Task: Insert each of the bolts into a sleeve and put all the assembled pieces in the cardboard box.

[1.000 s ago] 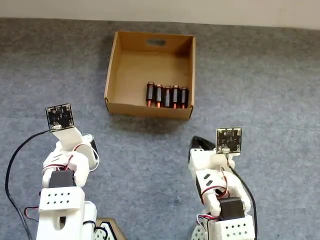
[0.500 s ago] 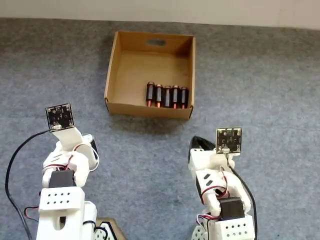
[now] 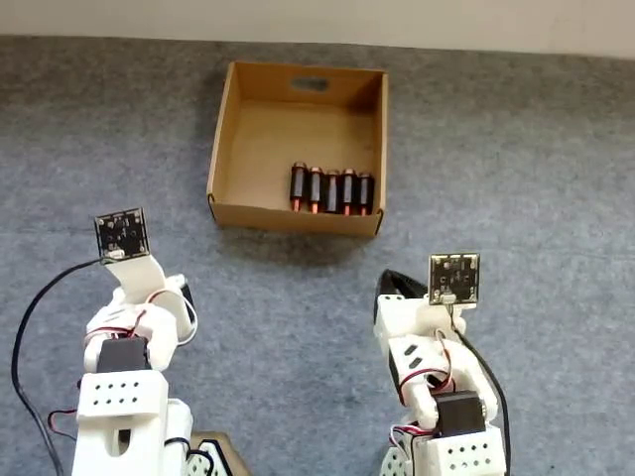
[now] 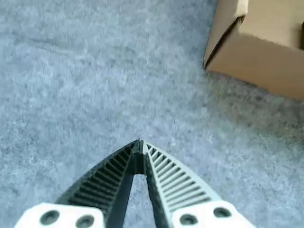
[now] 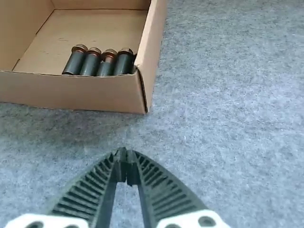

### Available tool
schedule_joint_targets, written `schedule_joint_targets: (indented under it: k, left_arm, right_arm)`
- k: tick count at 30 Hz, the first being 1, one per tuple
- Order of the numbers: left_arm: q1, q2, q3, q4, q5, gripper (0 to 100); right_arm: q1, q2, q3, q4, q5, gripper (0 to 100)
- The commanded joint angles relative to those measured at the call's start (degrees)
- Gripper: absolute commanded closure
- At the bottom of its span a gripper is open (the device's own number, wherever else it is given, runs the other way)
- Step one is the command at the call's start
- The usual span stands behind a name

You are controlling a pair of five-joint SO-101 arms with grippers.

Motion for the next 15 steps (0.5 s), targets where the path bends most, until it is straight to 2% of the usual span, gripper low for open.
schedule_joint_targets:
  k: [1, 6, 15]
  left_arm:
    - [0.48, -0.57, -2.59, 0.44, -0.53, 99]
    - [0.48, -2.86, -1.27, 0.53, -0.53, 99]
    - [1.63, -21.05, 6.73, 0.79, -0.53, 99]
  right_arm:
    - [0.66, -0.31, 8.04, -0.66, 0.53, 99.2]
    - [0.66, -0.31, 8.04, -0.66, 0.53, 99.2]
    - [0.66, -0.31, 8.04, -0.66, 0.53, 99.2]
